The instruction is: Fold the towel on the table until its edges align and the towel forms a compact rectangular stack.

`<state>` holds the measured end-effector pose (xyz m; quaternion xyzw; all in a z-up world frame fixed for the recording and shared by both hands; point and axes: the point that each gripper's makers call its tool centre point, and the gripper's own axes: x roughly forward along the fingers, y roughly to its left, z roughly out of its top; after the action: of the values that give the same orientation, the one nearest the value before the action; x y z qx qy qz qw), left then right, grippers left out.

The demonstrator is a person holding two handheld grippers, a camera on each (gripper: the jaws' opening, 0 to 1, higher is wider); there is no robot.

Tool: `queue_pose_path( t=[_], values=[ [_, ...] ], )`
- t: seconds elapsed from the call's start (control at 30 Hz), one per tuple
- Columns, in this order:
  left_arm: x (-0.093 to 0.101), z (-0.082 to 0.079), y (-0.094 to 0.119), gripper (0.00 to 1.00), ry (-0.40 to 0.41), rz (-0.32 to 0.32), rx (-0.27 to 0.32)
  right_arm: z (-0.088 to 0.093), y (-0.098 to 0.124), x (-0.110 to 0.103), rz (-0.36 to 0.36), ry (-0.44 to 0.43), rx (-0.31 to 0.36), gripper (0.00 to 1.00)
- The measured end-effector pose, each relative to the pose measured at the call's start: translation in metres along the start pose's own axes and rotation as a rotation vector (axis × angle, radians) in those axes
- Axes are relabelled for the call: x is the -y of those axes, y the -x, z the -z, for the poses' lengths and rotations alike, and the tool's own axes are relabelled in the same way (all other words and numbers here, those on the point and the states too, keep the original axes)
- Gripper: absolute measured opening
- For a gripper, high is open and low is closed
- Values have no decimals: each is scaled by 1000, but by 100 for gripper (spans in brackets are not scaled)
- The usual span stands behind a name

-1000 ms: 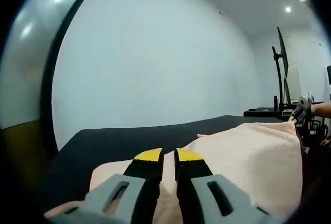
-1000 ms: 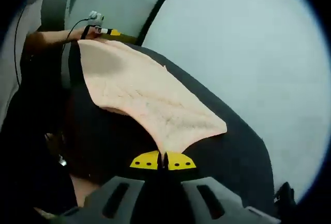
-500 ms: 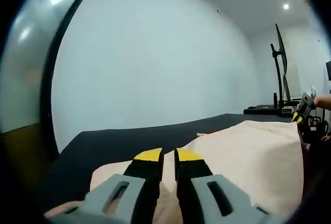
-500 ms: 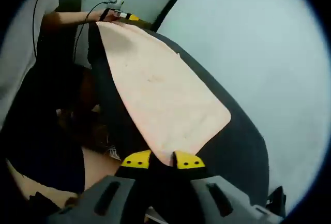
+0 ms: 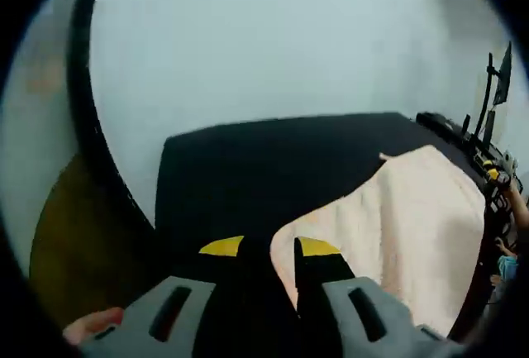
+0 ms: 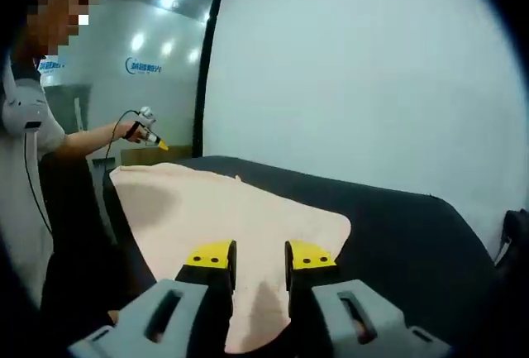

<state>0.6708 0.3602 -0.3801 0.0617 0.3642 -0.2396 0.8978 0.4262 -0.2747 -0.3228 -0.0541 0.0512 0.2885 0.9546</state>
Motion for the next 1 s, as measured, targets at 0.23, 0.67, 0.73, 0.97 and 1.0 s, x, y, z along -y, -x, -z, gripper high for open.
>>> queue_pose_path(
  t=[0.23,0.67,0.73,0.97,1.0],
  values=[
    [1,17,-34,17,128,-10,-46,-1,-2,-7,-6,5,28,21],
    [-7,-4,-46,11,239,80,17,15,10,6,57,-54,42,19],
    [2,11,-46,33,256,123,-49,16,6,5,52,-46,39,18],
    [19,6,-55,10,316,229,-37,13,-12,8,50,-69,90,18],
    [19,6,-56,6,307,223,-37,12,-15,9,52,-81,101,18]
  ],
)
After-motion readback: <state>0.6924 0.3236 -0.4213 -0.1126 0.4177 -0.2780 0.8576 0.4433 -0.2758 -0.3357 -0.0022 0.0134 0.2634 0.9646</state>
